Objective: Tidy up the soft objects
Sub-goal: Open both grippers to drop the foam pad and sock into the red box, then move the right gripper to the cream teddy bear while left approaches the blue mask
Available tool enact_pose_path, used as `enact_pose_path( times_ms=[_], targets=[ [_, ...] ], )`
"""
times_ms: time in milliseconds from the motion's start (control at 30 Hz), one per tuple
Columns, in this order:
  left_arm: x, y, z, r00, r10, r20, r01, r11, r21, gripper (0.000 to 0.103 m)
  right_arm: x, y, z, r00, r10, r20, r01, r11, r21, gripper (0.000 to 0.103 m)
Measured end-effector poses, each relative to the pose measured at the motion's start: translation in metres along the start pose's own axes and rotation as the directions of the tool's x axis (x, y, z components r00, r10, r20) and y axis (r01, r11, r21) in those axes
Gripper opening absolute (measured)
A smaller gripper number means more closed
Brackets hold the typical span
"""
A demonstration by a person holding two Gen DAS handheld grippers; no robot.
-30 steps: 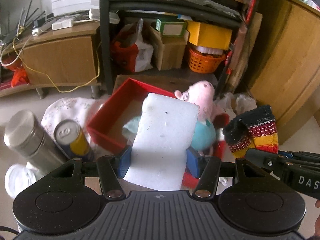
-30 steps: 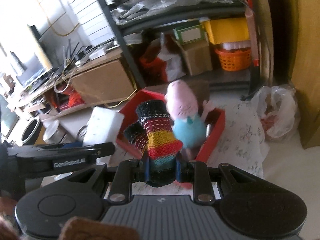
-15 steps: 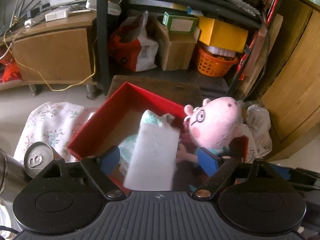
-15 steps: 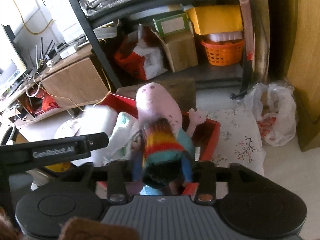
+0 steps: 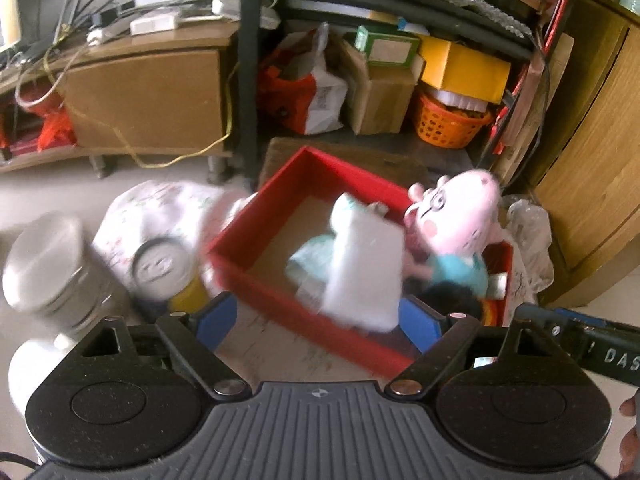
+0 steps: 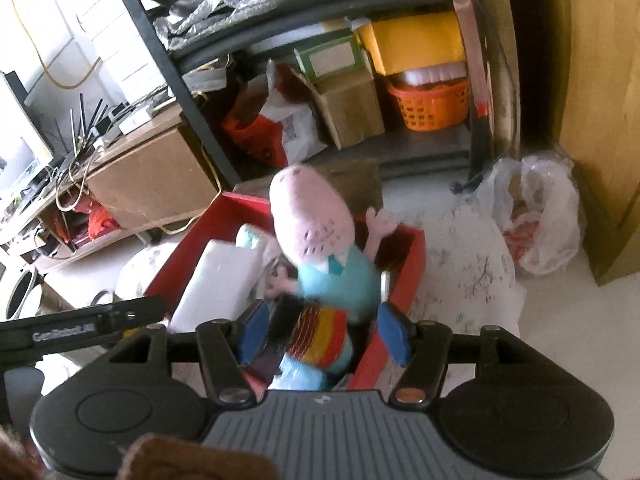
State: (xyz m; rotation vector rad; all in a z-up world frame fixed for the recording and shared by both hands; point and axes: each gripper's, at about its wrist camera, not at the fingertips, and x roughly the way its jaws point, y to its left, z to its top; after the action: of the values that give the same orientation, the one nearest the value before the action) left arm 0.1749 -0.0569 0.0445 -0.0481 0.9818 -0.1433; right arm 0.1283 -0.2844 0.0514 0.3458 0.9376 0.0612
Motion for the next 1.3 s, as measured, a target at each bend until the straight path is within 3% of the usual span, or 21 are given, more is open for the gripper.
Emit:
enact_pose_path(
  times_ms=[400, 600, 800, 1300],
  targets=[
    [0.002, 0.058, -0.043, 0.992, 0.046, -0.119, -0.055, 0.996, -0.077, 0.086, 0.001, 0.035, -0.025, 0.997, 0.063, -0.054, -0.068, 0.993, -0.093, 0.033],
    [-0.006, 0.071, -0.052, 0.991, 0.065, -0.113, -0.074, 0.994, -0.077, 0.086, 0.012, 0.063, -0.039, 0.987, 0.105, -0.119, -0.123, 0.981, -0.151, 0.033],
    [-0.006, 0.081, -0.056, 0.990, 0.074, -0.123, -0.083, 0.994, -0.071, 0.086, 0.019, 0.083, -0.049, 0.985, 0.092, -0.147, -0.123, 0.969, -0.215, 0.033],
    [-0.024, 0.095, -0.078, 0.991, 0.065, -0.114, -0.071, 0.996, -0.053, 0.086, 0.040, 0.105, -0.065, 0.974, 0.091, -0.208, -0.142, 0.959, -0.246, 0.033]
  ],
)
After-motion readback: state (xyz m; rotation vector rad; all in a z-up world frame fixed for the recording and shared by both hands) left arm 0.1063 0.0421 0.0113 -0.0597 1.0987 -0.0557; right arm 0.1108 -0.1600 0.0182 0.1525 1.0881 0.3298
